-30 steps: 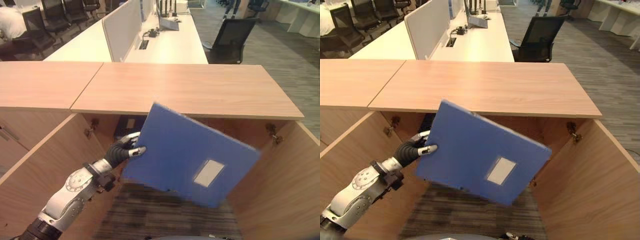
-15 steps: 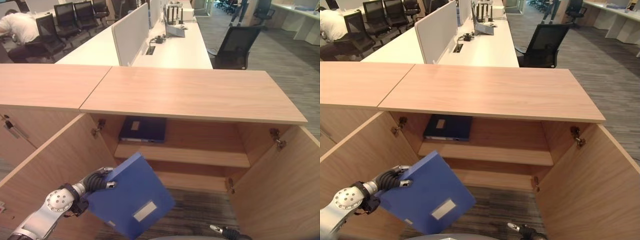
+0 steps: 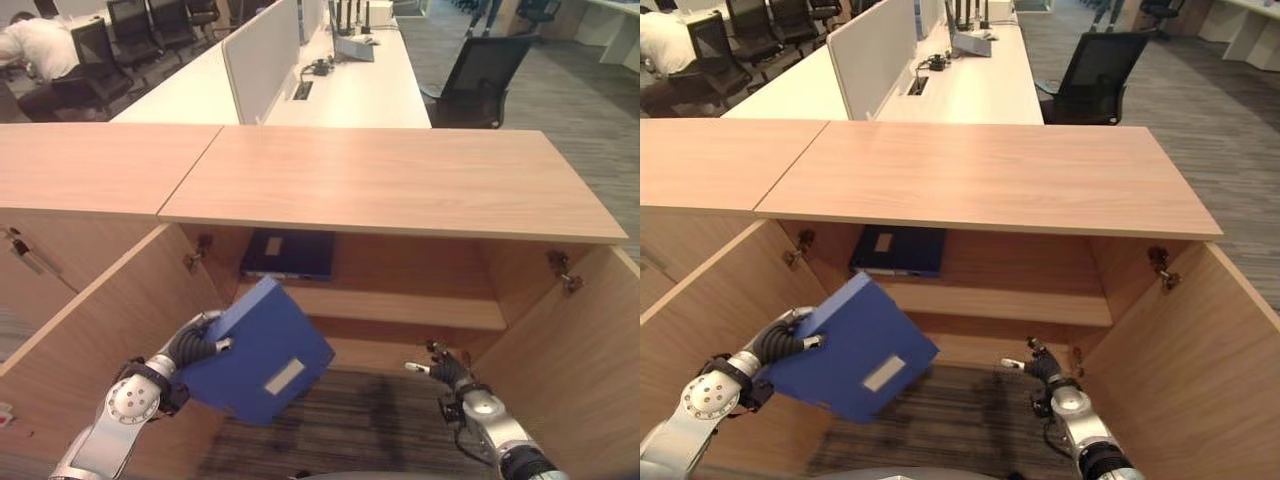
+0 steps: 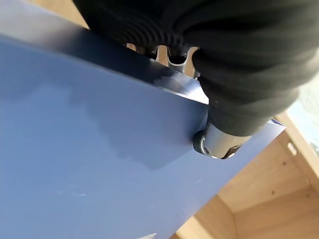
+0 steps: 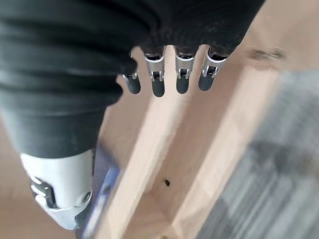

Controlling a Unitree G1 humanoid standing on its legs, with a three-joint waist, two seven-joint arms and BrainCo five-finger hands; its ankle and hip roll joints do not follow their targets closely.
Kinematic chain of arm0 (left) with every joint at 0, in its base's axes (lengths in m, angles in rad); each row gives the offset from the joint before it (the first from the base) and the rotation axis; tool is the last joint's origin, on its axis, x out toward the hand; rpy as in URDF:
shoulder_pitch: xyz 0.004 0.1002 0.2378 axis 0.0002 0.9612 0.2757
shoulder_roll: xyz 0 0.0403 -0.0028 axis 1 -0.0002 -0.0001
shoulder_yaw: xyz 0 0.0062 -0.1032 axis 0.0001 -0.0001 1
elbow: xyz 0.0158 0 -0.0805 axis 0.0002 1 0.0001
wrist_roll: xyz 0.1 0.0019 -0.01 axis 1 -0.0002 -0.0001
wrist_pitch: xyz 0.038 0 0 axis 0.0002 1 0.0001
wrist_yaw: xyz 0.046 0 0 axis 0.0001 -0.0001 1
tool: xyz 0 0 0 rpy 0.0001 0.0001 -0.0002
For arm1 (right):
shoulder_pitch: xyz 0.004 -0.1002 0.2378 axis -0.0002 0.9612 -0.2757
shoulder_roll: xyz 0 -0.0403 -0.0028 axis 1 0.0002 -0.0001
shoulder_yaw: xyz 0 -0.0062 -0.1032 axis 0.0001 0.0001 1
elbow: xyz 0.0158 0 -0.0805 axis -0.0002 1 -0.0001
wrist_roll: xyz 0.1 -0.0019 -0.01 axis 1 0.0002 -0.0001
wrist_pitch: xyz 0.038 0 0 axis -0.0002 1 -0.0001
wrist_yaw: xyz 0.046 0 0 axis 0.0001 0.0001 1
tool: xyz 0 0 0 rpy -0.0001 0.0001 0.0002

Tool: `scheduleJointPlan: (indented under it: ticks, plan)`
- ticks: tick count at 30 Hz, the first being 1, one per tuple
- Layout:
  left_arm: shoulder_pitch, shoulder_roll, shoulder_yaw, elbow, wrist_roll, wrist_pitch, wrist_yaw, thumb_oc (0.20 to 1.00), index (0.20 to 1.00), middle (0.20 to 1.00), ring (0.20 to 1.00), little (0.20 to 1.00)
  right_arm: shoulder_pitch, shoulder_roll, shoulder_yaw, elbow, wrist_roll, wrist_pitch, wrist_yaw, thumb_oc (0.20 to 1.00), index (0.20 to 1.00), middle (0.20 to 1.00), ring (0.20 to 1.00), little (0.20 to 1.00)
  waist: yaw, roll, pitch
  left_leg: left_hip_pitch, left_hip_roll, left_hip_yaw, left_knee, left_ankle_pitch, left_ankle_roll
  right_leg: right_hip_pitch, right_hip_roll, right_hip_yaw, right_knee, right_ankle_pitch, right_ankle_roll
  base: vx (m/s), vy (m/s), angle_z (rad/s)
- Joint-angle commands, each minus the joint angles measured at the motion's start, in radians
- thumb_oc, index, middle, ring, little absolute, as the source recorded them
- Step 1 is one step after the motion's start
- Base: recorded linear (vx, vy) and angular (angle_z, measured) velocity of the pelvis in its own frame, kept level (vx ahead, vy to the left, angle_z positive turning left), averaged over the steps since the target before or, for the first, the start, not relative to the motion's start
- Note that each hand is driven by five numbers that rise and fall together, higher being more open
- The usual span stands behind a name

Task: Put the empty folder in the office cabinet

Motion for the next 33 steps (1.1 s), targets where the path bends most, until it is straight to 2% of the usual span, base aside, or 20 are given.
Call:
scheduleJointPlan:
  ticks: [1,2,7,12,16,25,33]
  plan:
    - [-0.108,0.086,0.004,-0.092,-0.019,-0.115,0.035,0.200,0.200,0.200,0.200,0.200,-0.111,0.002,0.006,0.004,-0.105,-0.046,0.006,1.000,1.000,1.000,1.000,1.000,0.004,-0.053,0.003,-0.012,-0.015,-0.045,0.004,-0.097,0.005,0.006,-0.097,-0.066,0.016,0.064,0.088,0.00,0.000,0.00]
    - [-0.128,0.121,-0.013,-0.126,-0.029,-0.125,0.030,0.200,0.200,0.200,0.200,0.200,-0.140,-0.028,0.037,-0.034,-0.148,-0.053,0.012,1.000,1.000,1.000,1.000,1.000,0.007,-0.054,0.000,-0.013,-0.014,-0.046,0.004,-0.097,0.004,0.007,-0.098,-0.070,0.015,0.061,0.088,0.00,0.000,0.00]
    - [-0.165,0.199,-0.043,-0.190,-0.061,-0.144,0.022,0.200,0.200,0.200,0.200,0.200,-0.213,-0.050,0.100,-0.085,-0.203,-0.063,0.011,1.000,1.000,1.000,1.000,1.000,0.014,-0.056,-0.003,-0.012,-0.014,-0.047,0.004,-0.097,0.002,0.009,-0.100,-0.073,0.015,0.059,0.088,0.00,-0.005,0.01]
    - [-0.173,0.243,-0.043,-0.216,-0.049,-0.154,0.024,0.200,0.200,0.200,0.200,0.200,-0.263,-0.107,0.145,-0.191,-0.295,-0.081,0.024,1.000,1.000,1.000,1.000,1.000,0.021,-0.058,-0.002,-0.012,-0.015,-0.049,0.004,-0.097,0.001,0.012,-0.101,-0.076,0.015,0.057,0.088,0.00,-0.005,0.02]
    - [-0.197,0.266,-0.065,-0.242,-0.088,-0.172,0.018,0.200,0.200,0.200,0.200,0.200,-0.279,-0.144,0.191,-0.275,-0.268,-0.103,0.060,1.000,1.000,1.000,1.000,1.000,0.021,-0.060,-0.006,-0.010,-0.015,-0.052,0.004,-0.096,0.000,0.014,-0.102,-0.081,0.015,0.057,0.089,0.00,0.000,0.00]
    - [-0.264,0.292,-0.120,-0.285,-0.148,-0.188,0.008,0.200,0.200,0.200,0.200,0.200,-0.330,-0.099,0.249,-0.282,-0.215,-0.113,0.080,1.000,1.000,1.000,1.000,1.000,0.025,-0.062,-0.010,-0.011,-0.015,-0.056,0.004,-0.094,-0.001,0.015,-0.103,-0.084,0.015,0.058,0.089,0.00,-0.001,0.02]
    - [-0.314,0.270,-0.161,-0.281,-0.139,-0.193,0.010,0.200,0.200,0.200,0.200,0.200,-0.348,-0.022,0.304,-0.320,-0.110,-0.126,0.129,1.000,1.000,1.000,1.000,1.000,0.029,-0.065,-0.015,-0.017,-0.016,-0.057,0.004,-0.090,-0.001,0.013,-0.107,-0.088,0.015,0.061,0.089,0.00,0.000,0.00]
